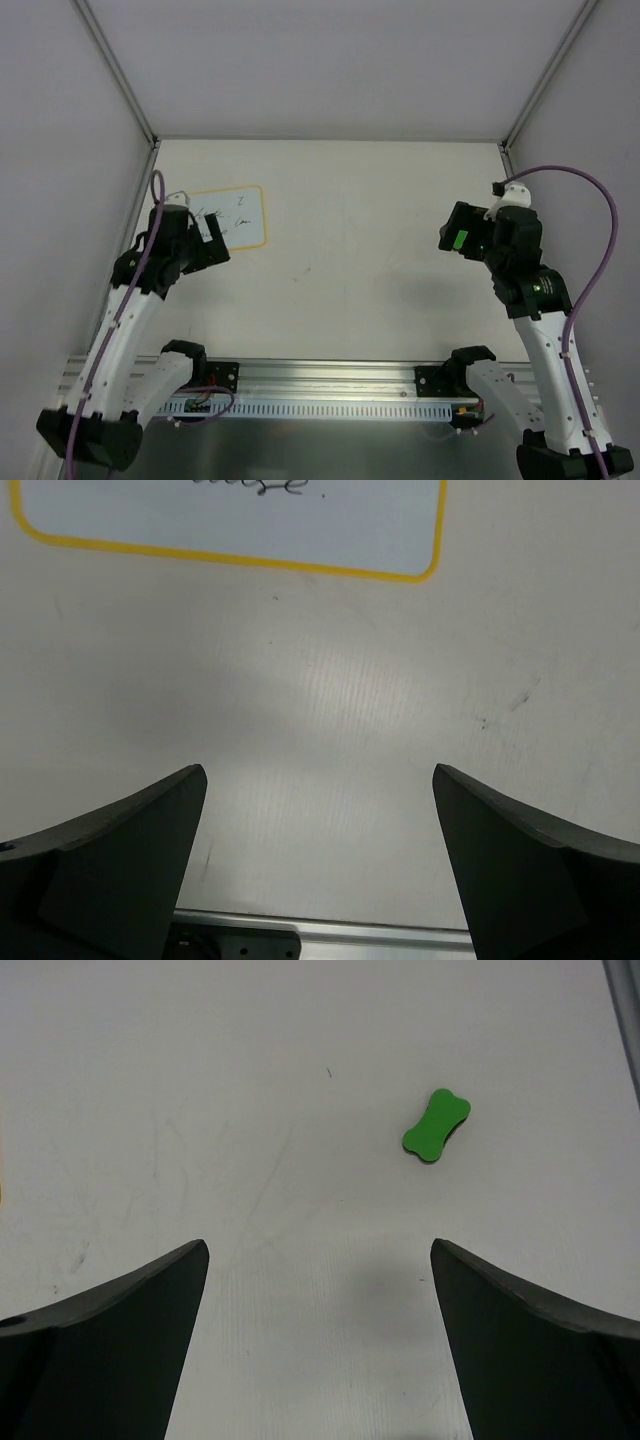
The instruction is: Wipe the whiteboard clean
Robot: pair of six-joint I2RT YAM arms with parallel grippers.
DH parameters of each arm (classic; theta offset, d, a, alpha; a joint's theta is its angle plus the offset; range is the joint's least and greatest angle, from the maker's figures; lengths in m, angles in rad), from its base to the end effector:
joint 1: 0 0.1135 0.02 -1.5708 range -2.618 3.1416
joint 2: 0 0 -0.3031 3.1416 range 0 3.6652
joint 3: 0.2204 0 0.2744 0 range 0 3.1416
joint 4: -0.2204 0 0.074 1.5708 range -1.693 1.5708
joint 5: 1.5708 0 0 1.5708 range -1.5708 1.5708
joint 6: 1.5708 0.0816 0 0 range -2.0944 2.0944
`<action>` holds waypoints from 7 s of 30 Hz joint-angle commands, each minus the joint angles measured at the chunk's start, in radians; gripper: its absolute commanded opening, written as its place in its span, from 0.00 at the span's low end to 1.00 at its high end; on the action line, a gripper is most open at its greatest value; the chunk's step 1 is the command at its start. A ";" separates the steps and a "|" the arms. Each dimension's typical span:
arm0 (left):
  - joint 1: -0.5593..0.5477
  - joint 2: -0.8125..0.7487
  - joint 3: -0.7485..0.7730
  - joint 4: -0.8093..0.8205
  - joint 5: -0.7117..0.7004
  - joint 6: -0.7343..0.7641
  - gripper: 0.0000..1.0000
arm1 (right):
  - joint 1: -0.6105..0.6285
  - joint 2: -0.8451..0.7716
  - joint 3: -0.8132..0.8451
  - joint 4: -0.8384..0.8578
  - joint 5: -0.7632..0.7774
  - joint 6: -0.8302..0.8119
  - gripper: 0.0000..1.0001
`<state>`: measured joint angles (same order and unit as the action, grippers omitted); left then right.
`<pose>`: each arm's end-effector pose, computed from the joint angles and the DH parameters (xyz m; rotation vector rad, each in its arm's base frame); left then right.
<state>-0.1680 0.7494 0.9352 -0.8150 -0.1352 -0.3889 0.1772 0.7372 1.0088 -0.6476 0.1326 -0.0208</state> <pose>0.1747 -0.0185 0.3373 -0.3174 2.1751 -0.1643 0.1806 0.0214 0.3900 -0.1046 1.9406 -0.0253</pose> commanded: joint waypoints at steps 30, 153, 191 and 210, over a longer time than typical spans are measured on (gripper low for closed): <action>-0.169 1.167 0.393 0.336 0.086 -0.159 0.50 | 0.001 -0.087 -0.211 0.016 0.041 0.137 0.99; -0.182 0.815 0.010 0.362 0.074 -0.176 0.55 | 0.135 1.004 0.281 0.223 0.112 -0.025 0.70; -0.182 0.887 0.040 0.362 0.097 -0.168 0.45 | 0.297 1.050 0.312 0.174 0.041 0.091 0.02; -0.183 0.955 0.001 0.366 0.132 -0.223 0.00 | 0.559 1.249 0.364 0.174 0.116 0.220 0.00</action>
<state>-0.3580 1.6749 0.9764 -0.4381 -0.0040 -0.5861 0.7101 1.9392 1.3445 -0.4755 0.2390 0.1635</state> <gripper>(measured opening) 0.011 0.284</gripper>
